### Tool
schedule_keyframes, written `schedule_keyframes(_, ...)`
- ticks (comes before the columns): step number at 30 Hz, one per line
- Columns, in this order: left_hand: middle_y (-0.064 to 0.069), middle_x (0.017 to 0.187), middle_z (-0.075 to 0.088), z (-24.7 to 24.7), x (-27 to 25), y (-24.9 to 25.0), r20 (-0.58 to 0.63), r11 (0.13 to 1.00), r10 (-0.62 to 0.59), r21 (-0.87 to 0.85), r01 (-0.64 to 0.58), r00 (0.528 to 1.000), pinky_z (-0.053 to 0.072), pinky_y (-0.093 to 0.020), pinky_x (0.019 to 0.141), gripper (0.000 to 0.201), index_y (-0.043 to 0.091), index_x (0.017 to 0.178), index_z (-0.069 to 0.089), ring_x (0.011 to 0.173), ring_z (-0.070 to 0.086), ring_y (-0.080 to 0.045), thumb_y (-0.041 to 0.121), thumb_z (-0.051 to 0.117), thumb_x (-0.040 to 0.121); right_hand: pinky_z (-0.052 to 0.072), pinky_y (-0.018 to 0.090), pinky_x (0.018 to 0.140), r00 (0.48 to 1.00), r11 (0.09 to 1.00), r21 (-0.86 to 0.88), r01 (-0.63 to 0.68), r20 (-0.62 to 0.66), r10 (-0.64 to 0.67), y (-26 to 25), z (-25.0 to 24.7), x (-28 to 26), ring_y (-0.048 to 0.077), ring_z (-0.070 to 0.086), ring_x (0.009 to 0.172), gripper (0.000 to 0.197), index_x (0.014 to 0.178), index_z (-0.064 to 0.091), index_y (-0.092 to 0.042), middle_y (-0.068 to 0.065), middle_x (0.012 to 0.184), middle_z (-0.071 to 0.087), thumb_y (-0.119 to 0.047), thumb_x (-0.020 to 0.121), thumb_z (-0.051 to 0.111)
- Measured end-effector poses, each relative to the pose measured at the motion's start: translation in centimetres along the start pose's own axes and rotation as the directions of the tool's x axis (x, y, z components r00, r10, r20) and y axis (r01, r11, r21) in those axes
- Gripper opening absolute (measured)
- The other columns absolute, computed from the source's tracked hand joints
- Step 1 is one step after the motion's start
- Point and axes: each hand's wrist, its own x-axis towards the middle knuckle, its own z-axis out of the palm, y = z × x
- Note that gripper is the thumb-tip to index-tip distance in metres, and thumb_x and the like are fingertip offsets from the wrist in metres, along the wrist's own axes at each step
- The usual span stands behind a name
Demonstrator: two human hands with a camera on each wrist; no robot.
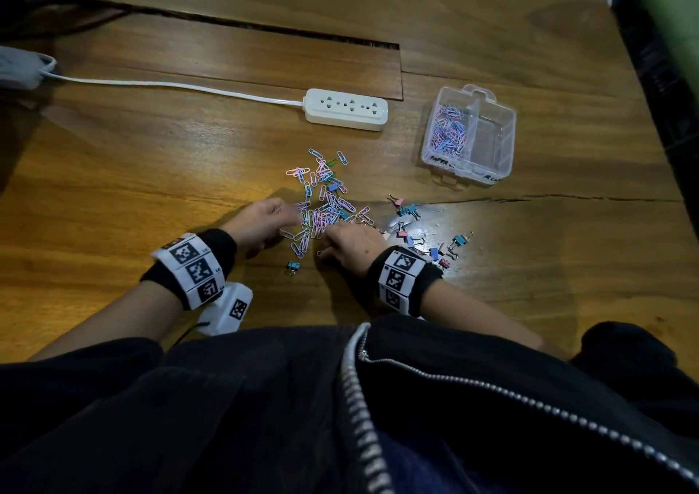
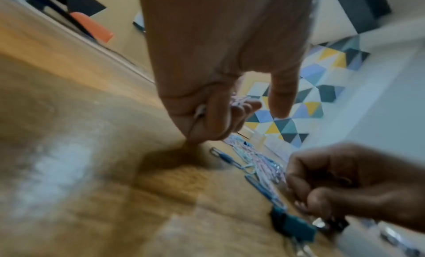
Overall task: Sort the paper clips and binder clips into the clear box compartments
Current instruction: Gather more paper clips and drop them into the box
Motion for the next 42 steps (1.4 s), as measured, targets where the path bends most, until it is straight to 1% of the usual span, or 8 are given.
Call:
schedule_keyframes(6, 0.002, 0.110, 0.055, 1.0, 0.4, -0.6, -0.064, 0.756, 0.147, 0.651, -0.070, 0.987, 0.042, -0.031, 0.082, 0.048, 0.022, 0.105, 0.051, 0.104, 0.052, -0.018, 0.043, 0.074, 0.069, 0.046, 0.035, 0.084, 1.000, 0.999, -0.037, 0.006, -0.026, -0.007, 0.4, 0.1, 0.1, 0.023, 0.055, 0.100, 0.025, 0.107, 0.052, -0.010, 0.009, 0.110, 0.058, -0.029, 0.092, 0.047)
schedule_keyframes(13, -0.003, 0.115, 0.057, 2.4, 0.3, 0.0, 0.062, 0.498, 0.292, 0.842, -0.207, 0.954, 0.049, -0.032, 0.081, 0.033, 0.017, 0.106, 0.054, 0.102, 0.056, -0.019, 0.045, 0.051, 0.088, 0.040, 0.032, 0.077, 0.991, 0.968, 0.236, -0.083, -0.083, 0.105, 0.9, -0.5, -0.3, 0.022, 0.052, 0.089, 0.012, 0.091, 0.053, -0.012, 0.009, 0.096, 0.057, -0.023, 0.093, 0.048)
schedule_keyframes(21, -0.005, 0.110, 0.055, 2.9, 0.7, -0.5, 0.081, 0.453, 0.289, 0.867, -0.210, 0.954, 0.047, -0.030, 0.078, 0.038, 0.010, 0.107, 0.050, 0.095, 0.055, -0.019, 0.043, 0.040, 0.093, 0.033, 0.013, 0.036, 0.958, 0.031, 0.994, -0.106, 0.094, 0.270, 2.6, -2.3, -0.6, 0.001, 0.044, 0.036, 0.023, 0.077, 0.047, -0.016, 0.001, 0.063, 0.055, 0.002, 0.092, 0.043)
schedule_keyframes(25, -0.002, 0.090, 0.048, 2.4, 0.6, -0.2, 0.051, 0.673, 0.248, 0.709, -0.210, 0.967, 0.037, -0.026, 0.067, 0.023, 0.013, 0.090, 0.045, 0.079, 0.045, -0.015, 0.035, 0.041, 0.095, 0.037, 0.015, 0.039, 0.963, -0.161, 0.970, -0.183, 0.209, 0.167, 1.5, -2.7, -0.9, 0.006, 0.046, 0.044, 0.023, 0.082, 0.053, -0.012, 0.002, 0.066, 0.048, -0.008, 0.096, 0.036)
schedule_keyframes(28, 0.000, 0.073, 0.043, 1.4, 0.7, 0.0, 0.043, 0.987, 0.123, 0.101, -0.127, 0.991, 0.036, -0.022, 0.051, 0.022, 0.016, 0.074, 0.042, 0.060, 0.042, -0.012, 0.020, 0.040, 0.096, 0.033, 0.019, 0.045, 0.941, 0.075, 0.963, -0.257, 0.231, 0.248, 0.5, -2.3, -0.5, 0.010, 0.040, 0.049, 0.031, 0.063, 0.047, -0.015, 0.000, 0.062, 0.044, -0.024, 0.092, 0.049)
schedule_keyframes(33, 0.006, 0.051, 0.050, 0.2, 0.2, 0.4, 0.092, 0.820, 0.012, -0.571, 0.042, 0.996, 0.025, -0.010, 0.033, 0.026, 0.016, 0.067, 0.040, 0.036, 0.040, -0.004, 0.002, 0.030, 0.086, 0.044, 0.029, 0.068, 0.964, 0.870, 0.433, -0.237, -0.005, 0.265, -1.4, -0.3, 0.0, 0.019, 0.053, 0.074, 0.025, 0.074, 0.053, -0.015, 0.003, 0.076, 0.056, -0.036, 0.081, 0.066)
schedule_keyframes(37, 0.003, 0.061, 0.045, 0.0, 0.1, 0.6, 0.083, 0.906, 0.015, -0.422, 0.022, 0.996, 0.027, -0.013, 0.034, 0.024, 0.017, 0.071, 0.047, 0.039, 0.039, -0.003, 0.005, 0.037, 0.089, 0.046, 0.037, 0.084, 0.972, 0.966, 0.158, -0.204, -0.087, 0.219, -2.1, -0.3, -0.4, 0.026, 0.056, 0.096, 0.027, 0.104, 0.053, -0.011, 0.010, 0.105, 0.061, -0.031, 0.087, 0.057)
schedule_keyframes(42, 0.003, 0.069, 0.050, 0.1, 0.3, 0.3, 0.027, 0.863, 0.192, 0.472, -0.182, 0.981, 0.037, -0.024, 0.060, 0.014, 0.020, 0.084, 0.059, 0.064, 0.046, -0.012, 0.029, 0.069, 0.079, 0.042, 0.033, 0.085, 0.986, 0.983, 0.087, -0.161, -0.019, 0.163, -2.2, -0.4, -0.4, 0.027, 0.055, 0.108, 0.024, 0.111, 0.052, -0.010, 0.010, 0.115, 0.059, -0.024, 0.092, 0.050)
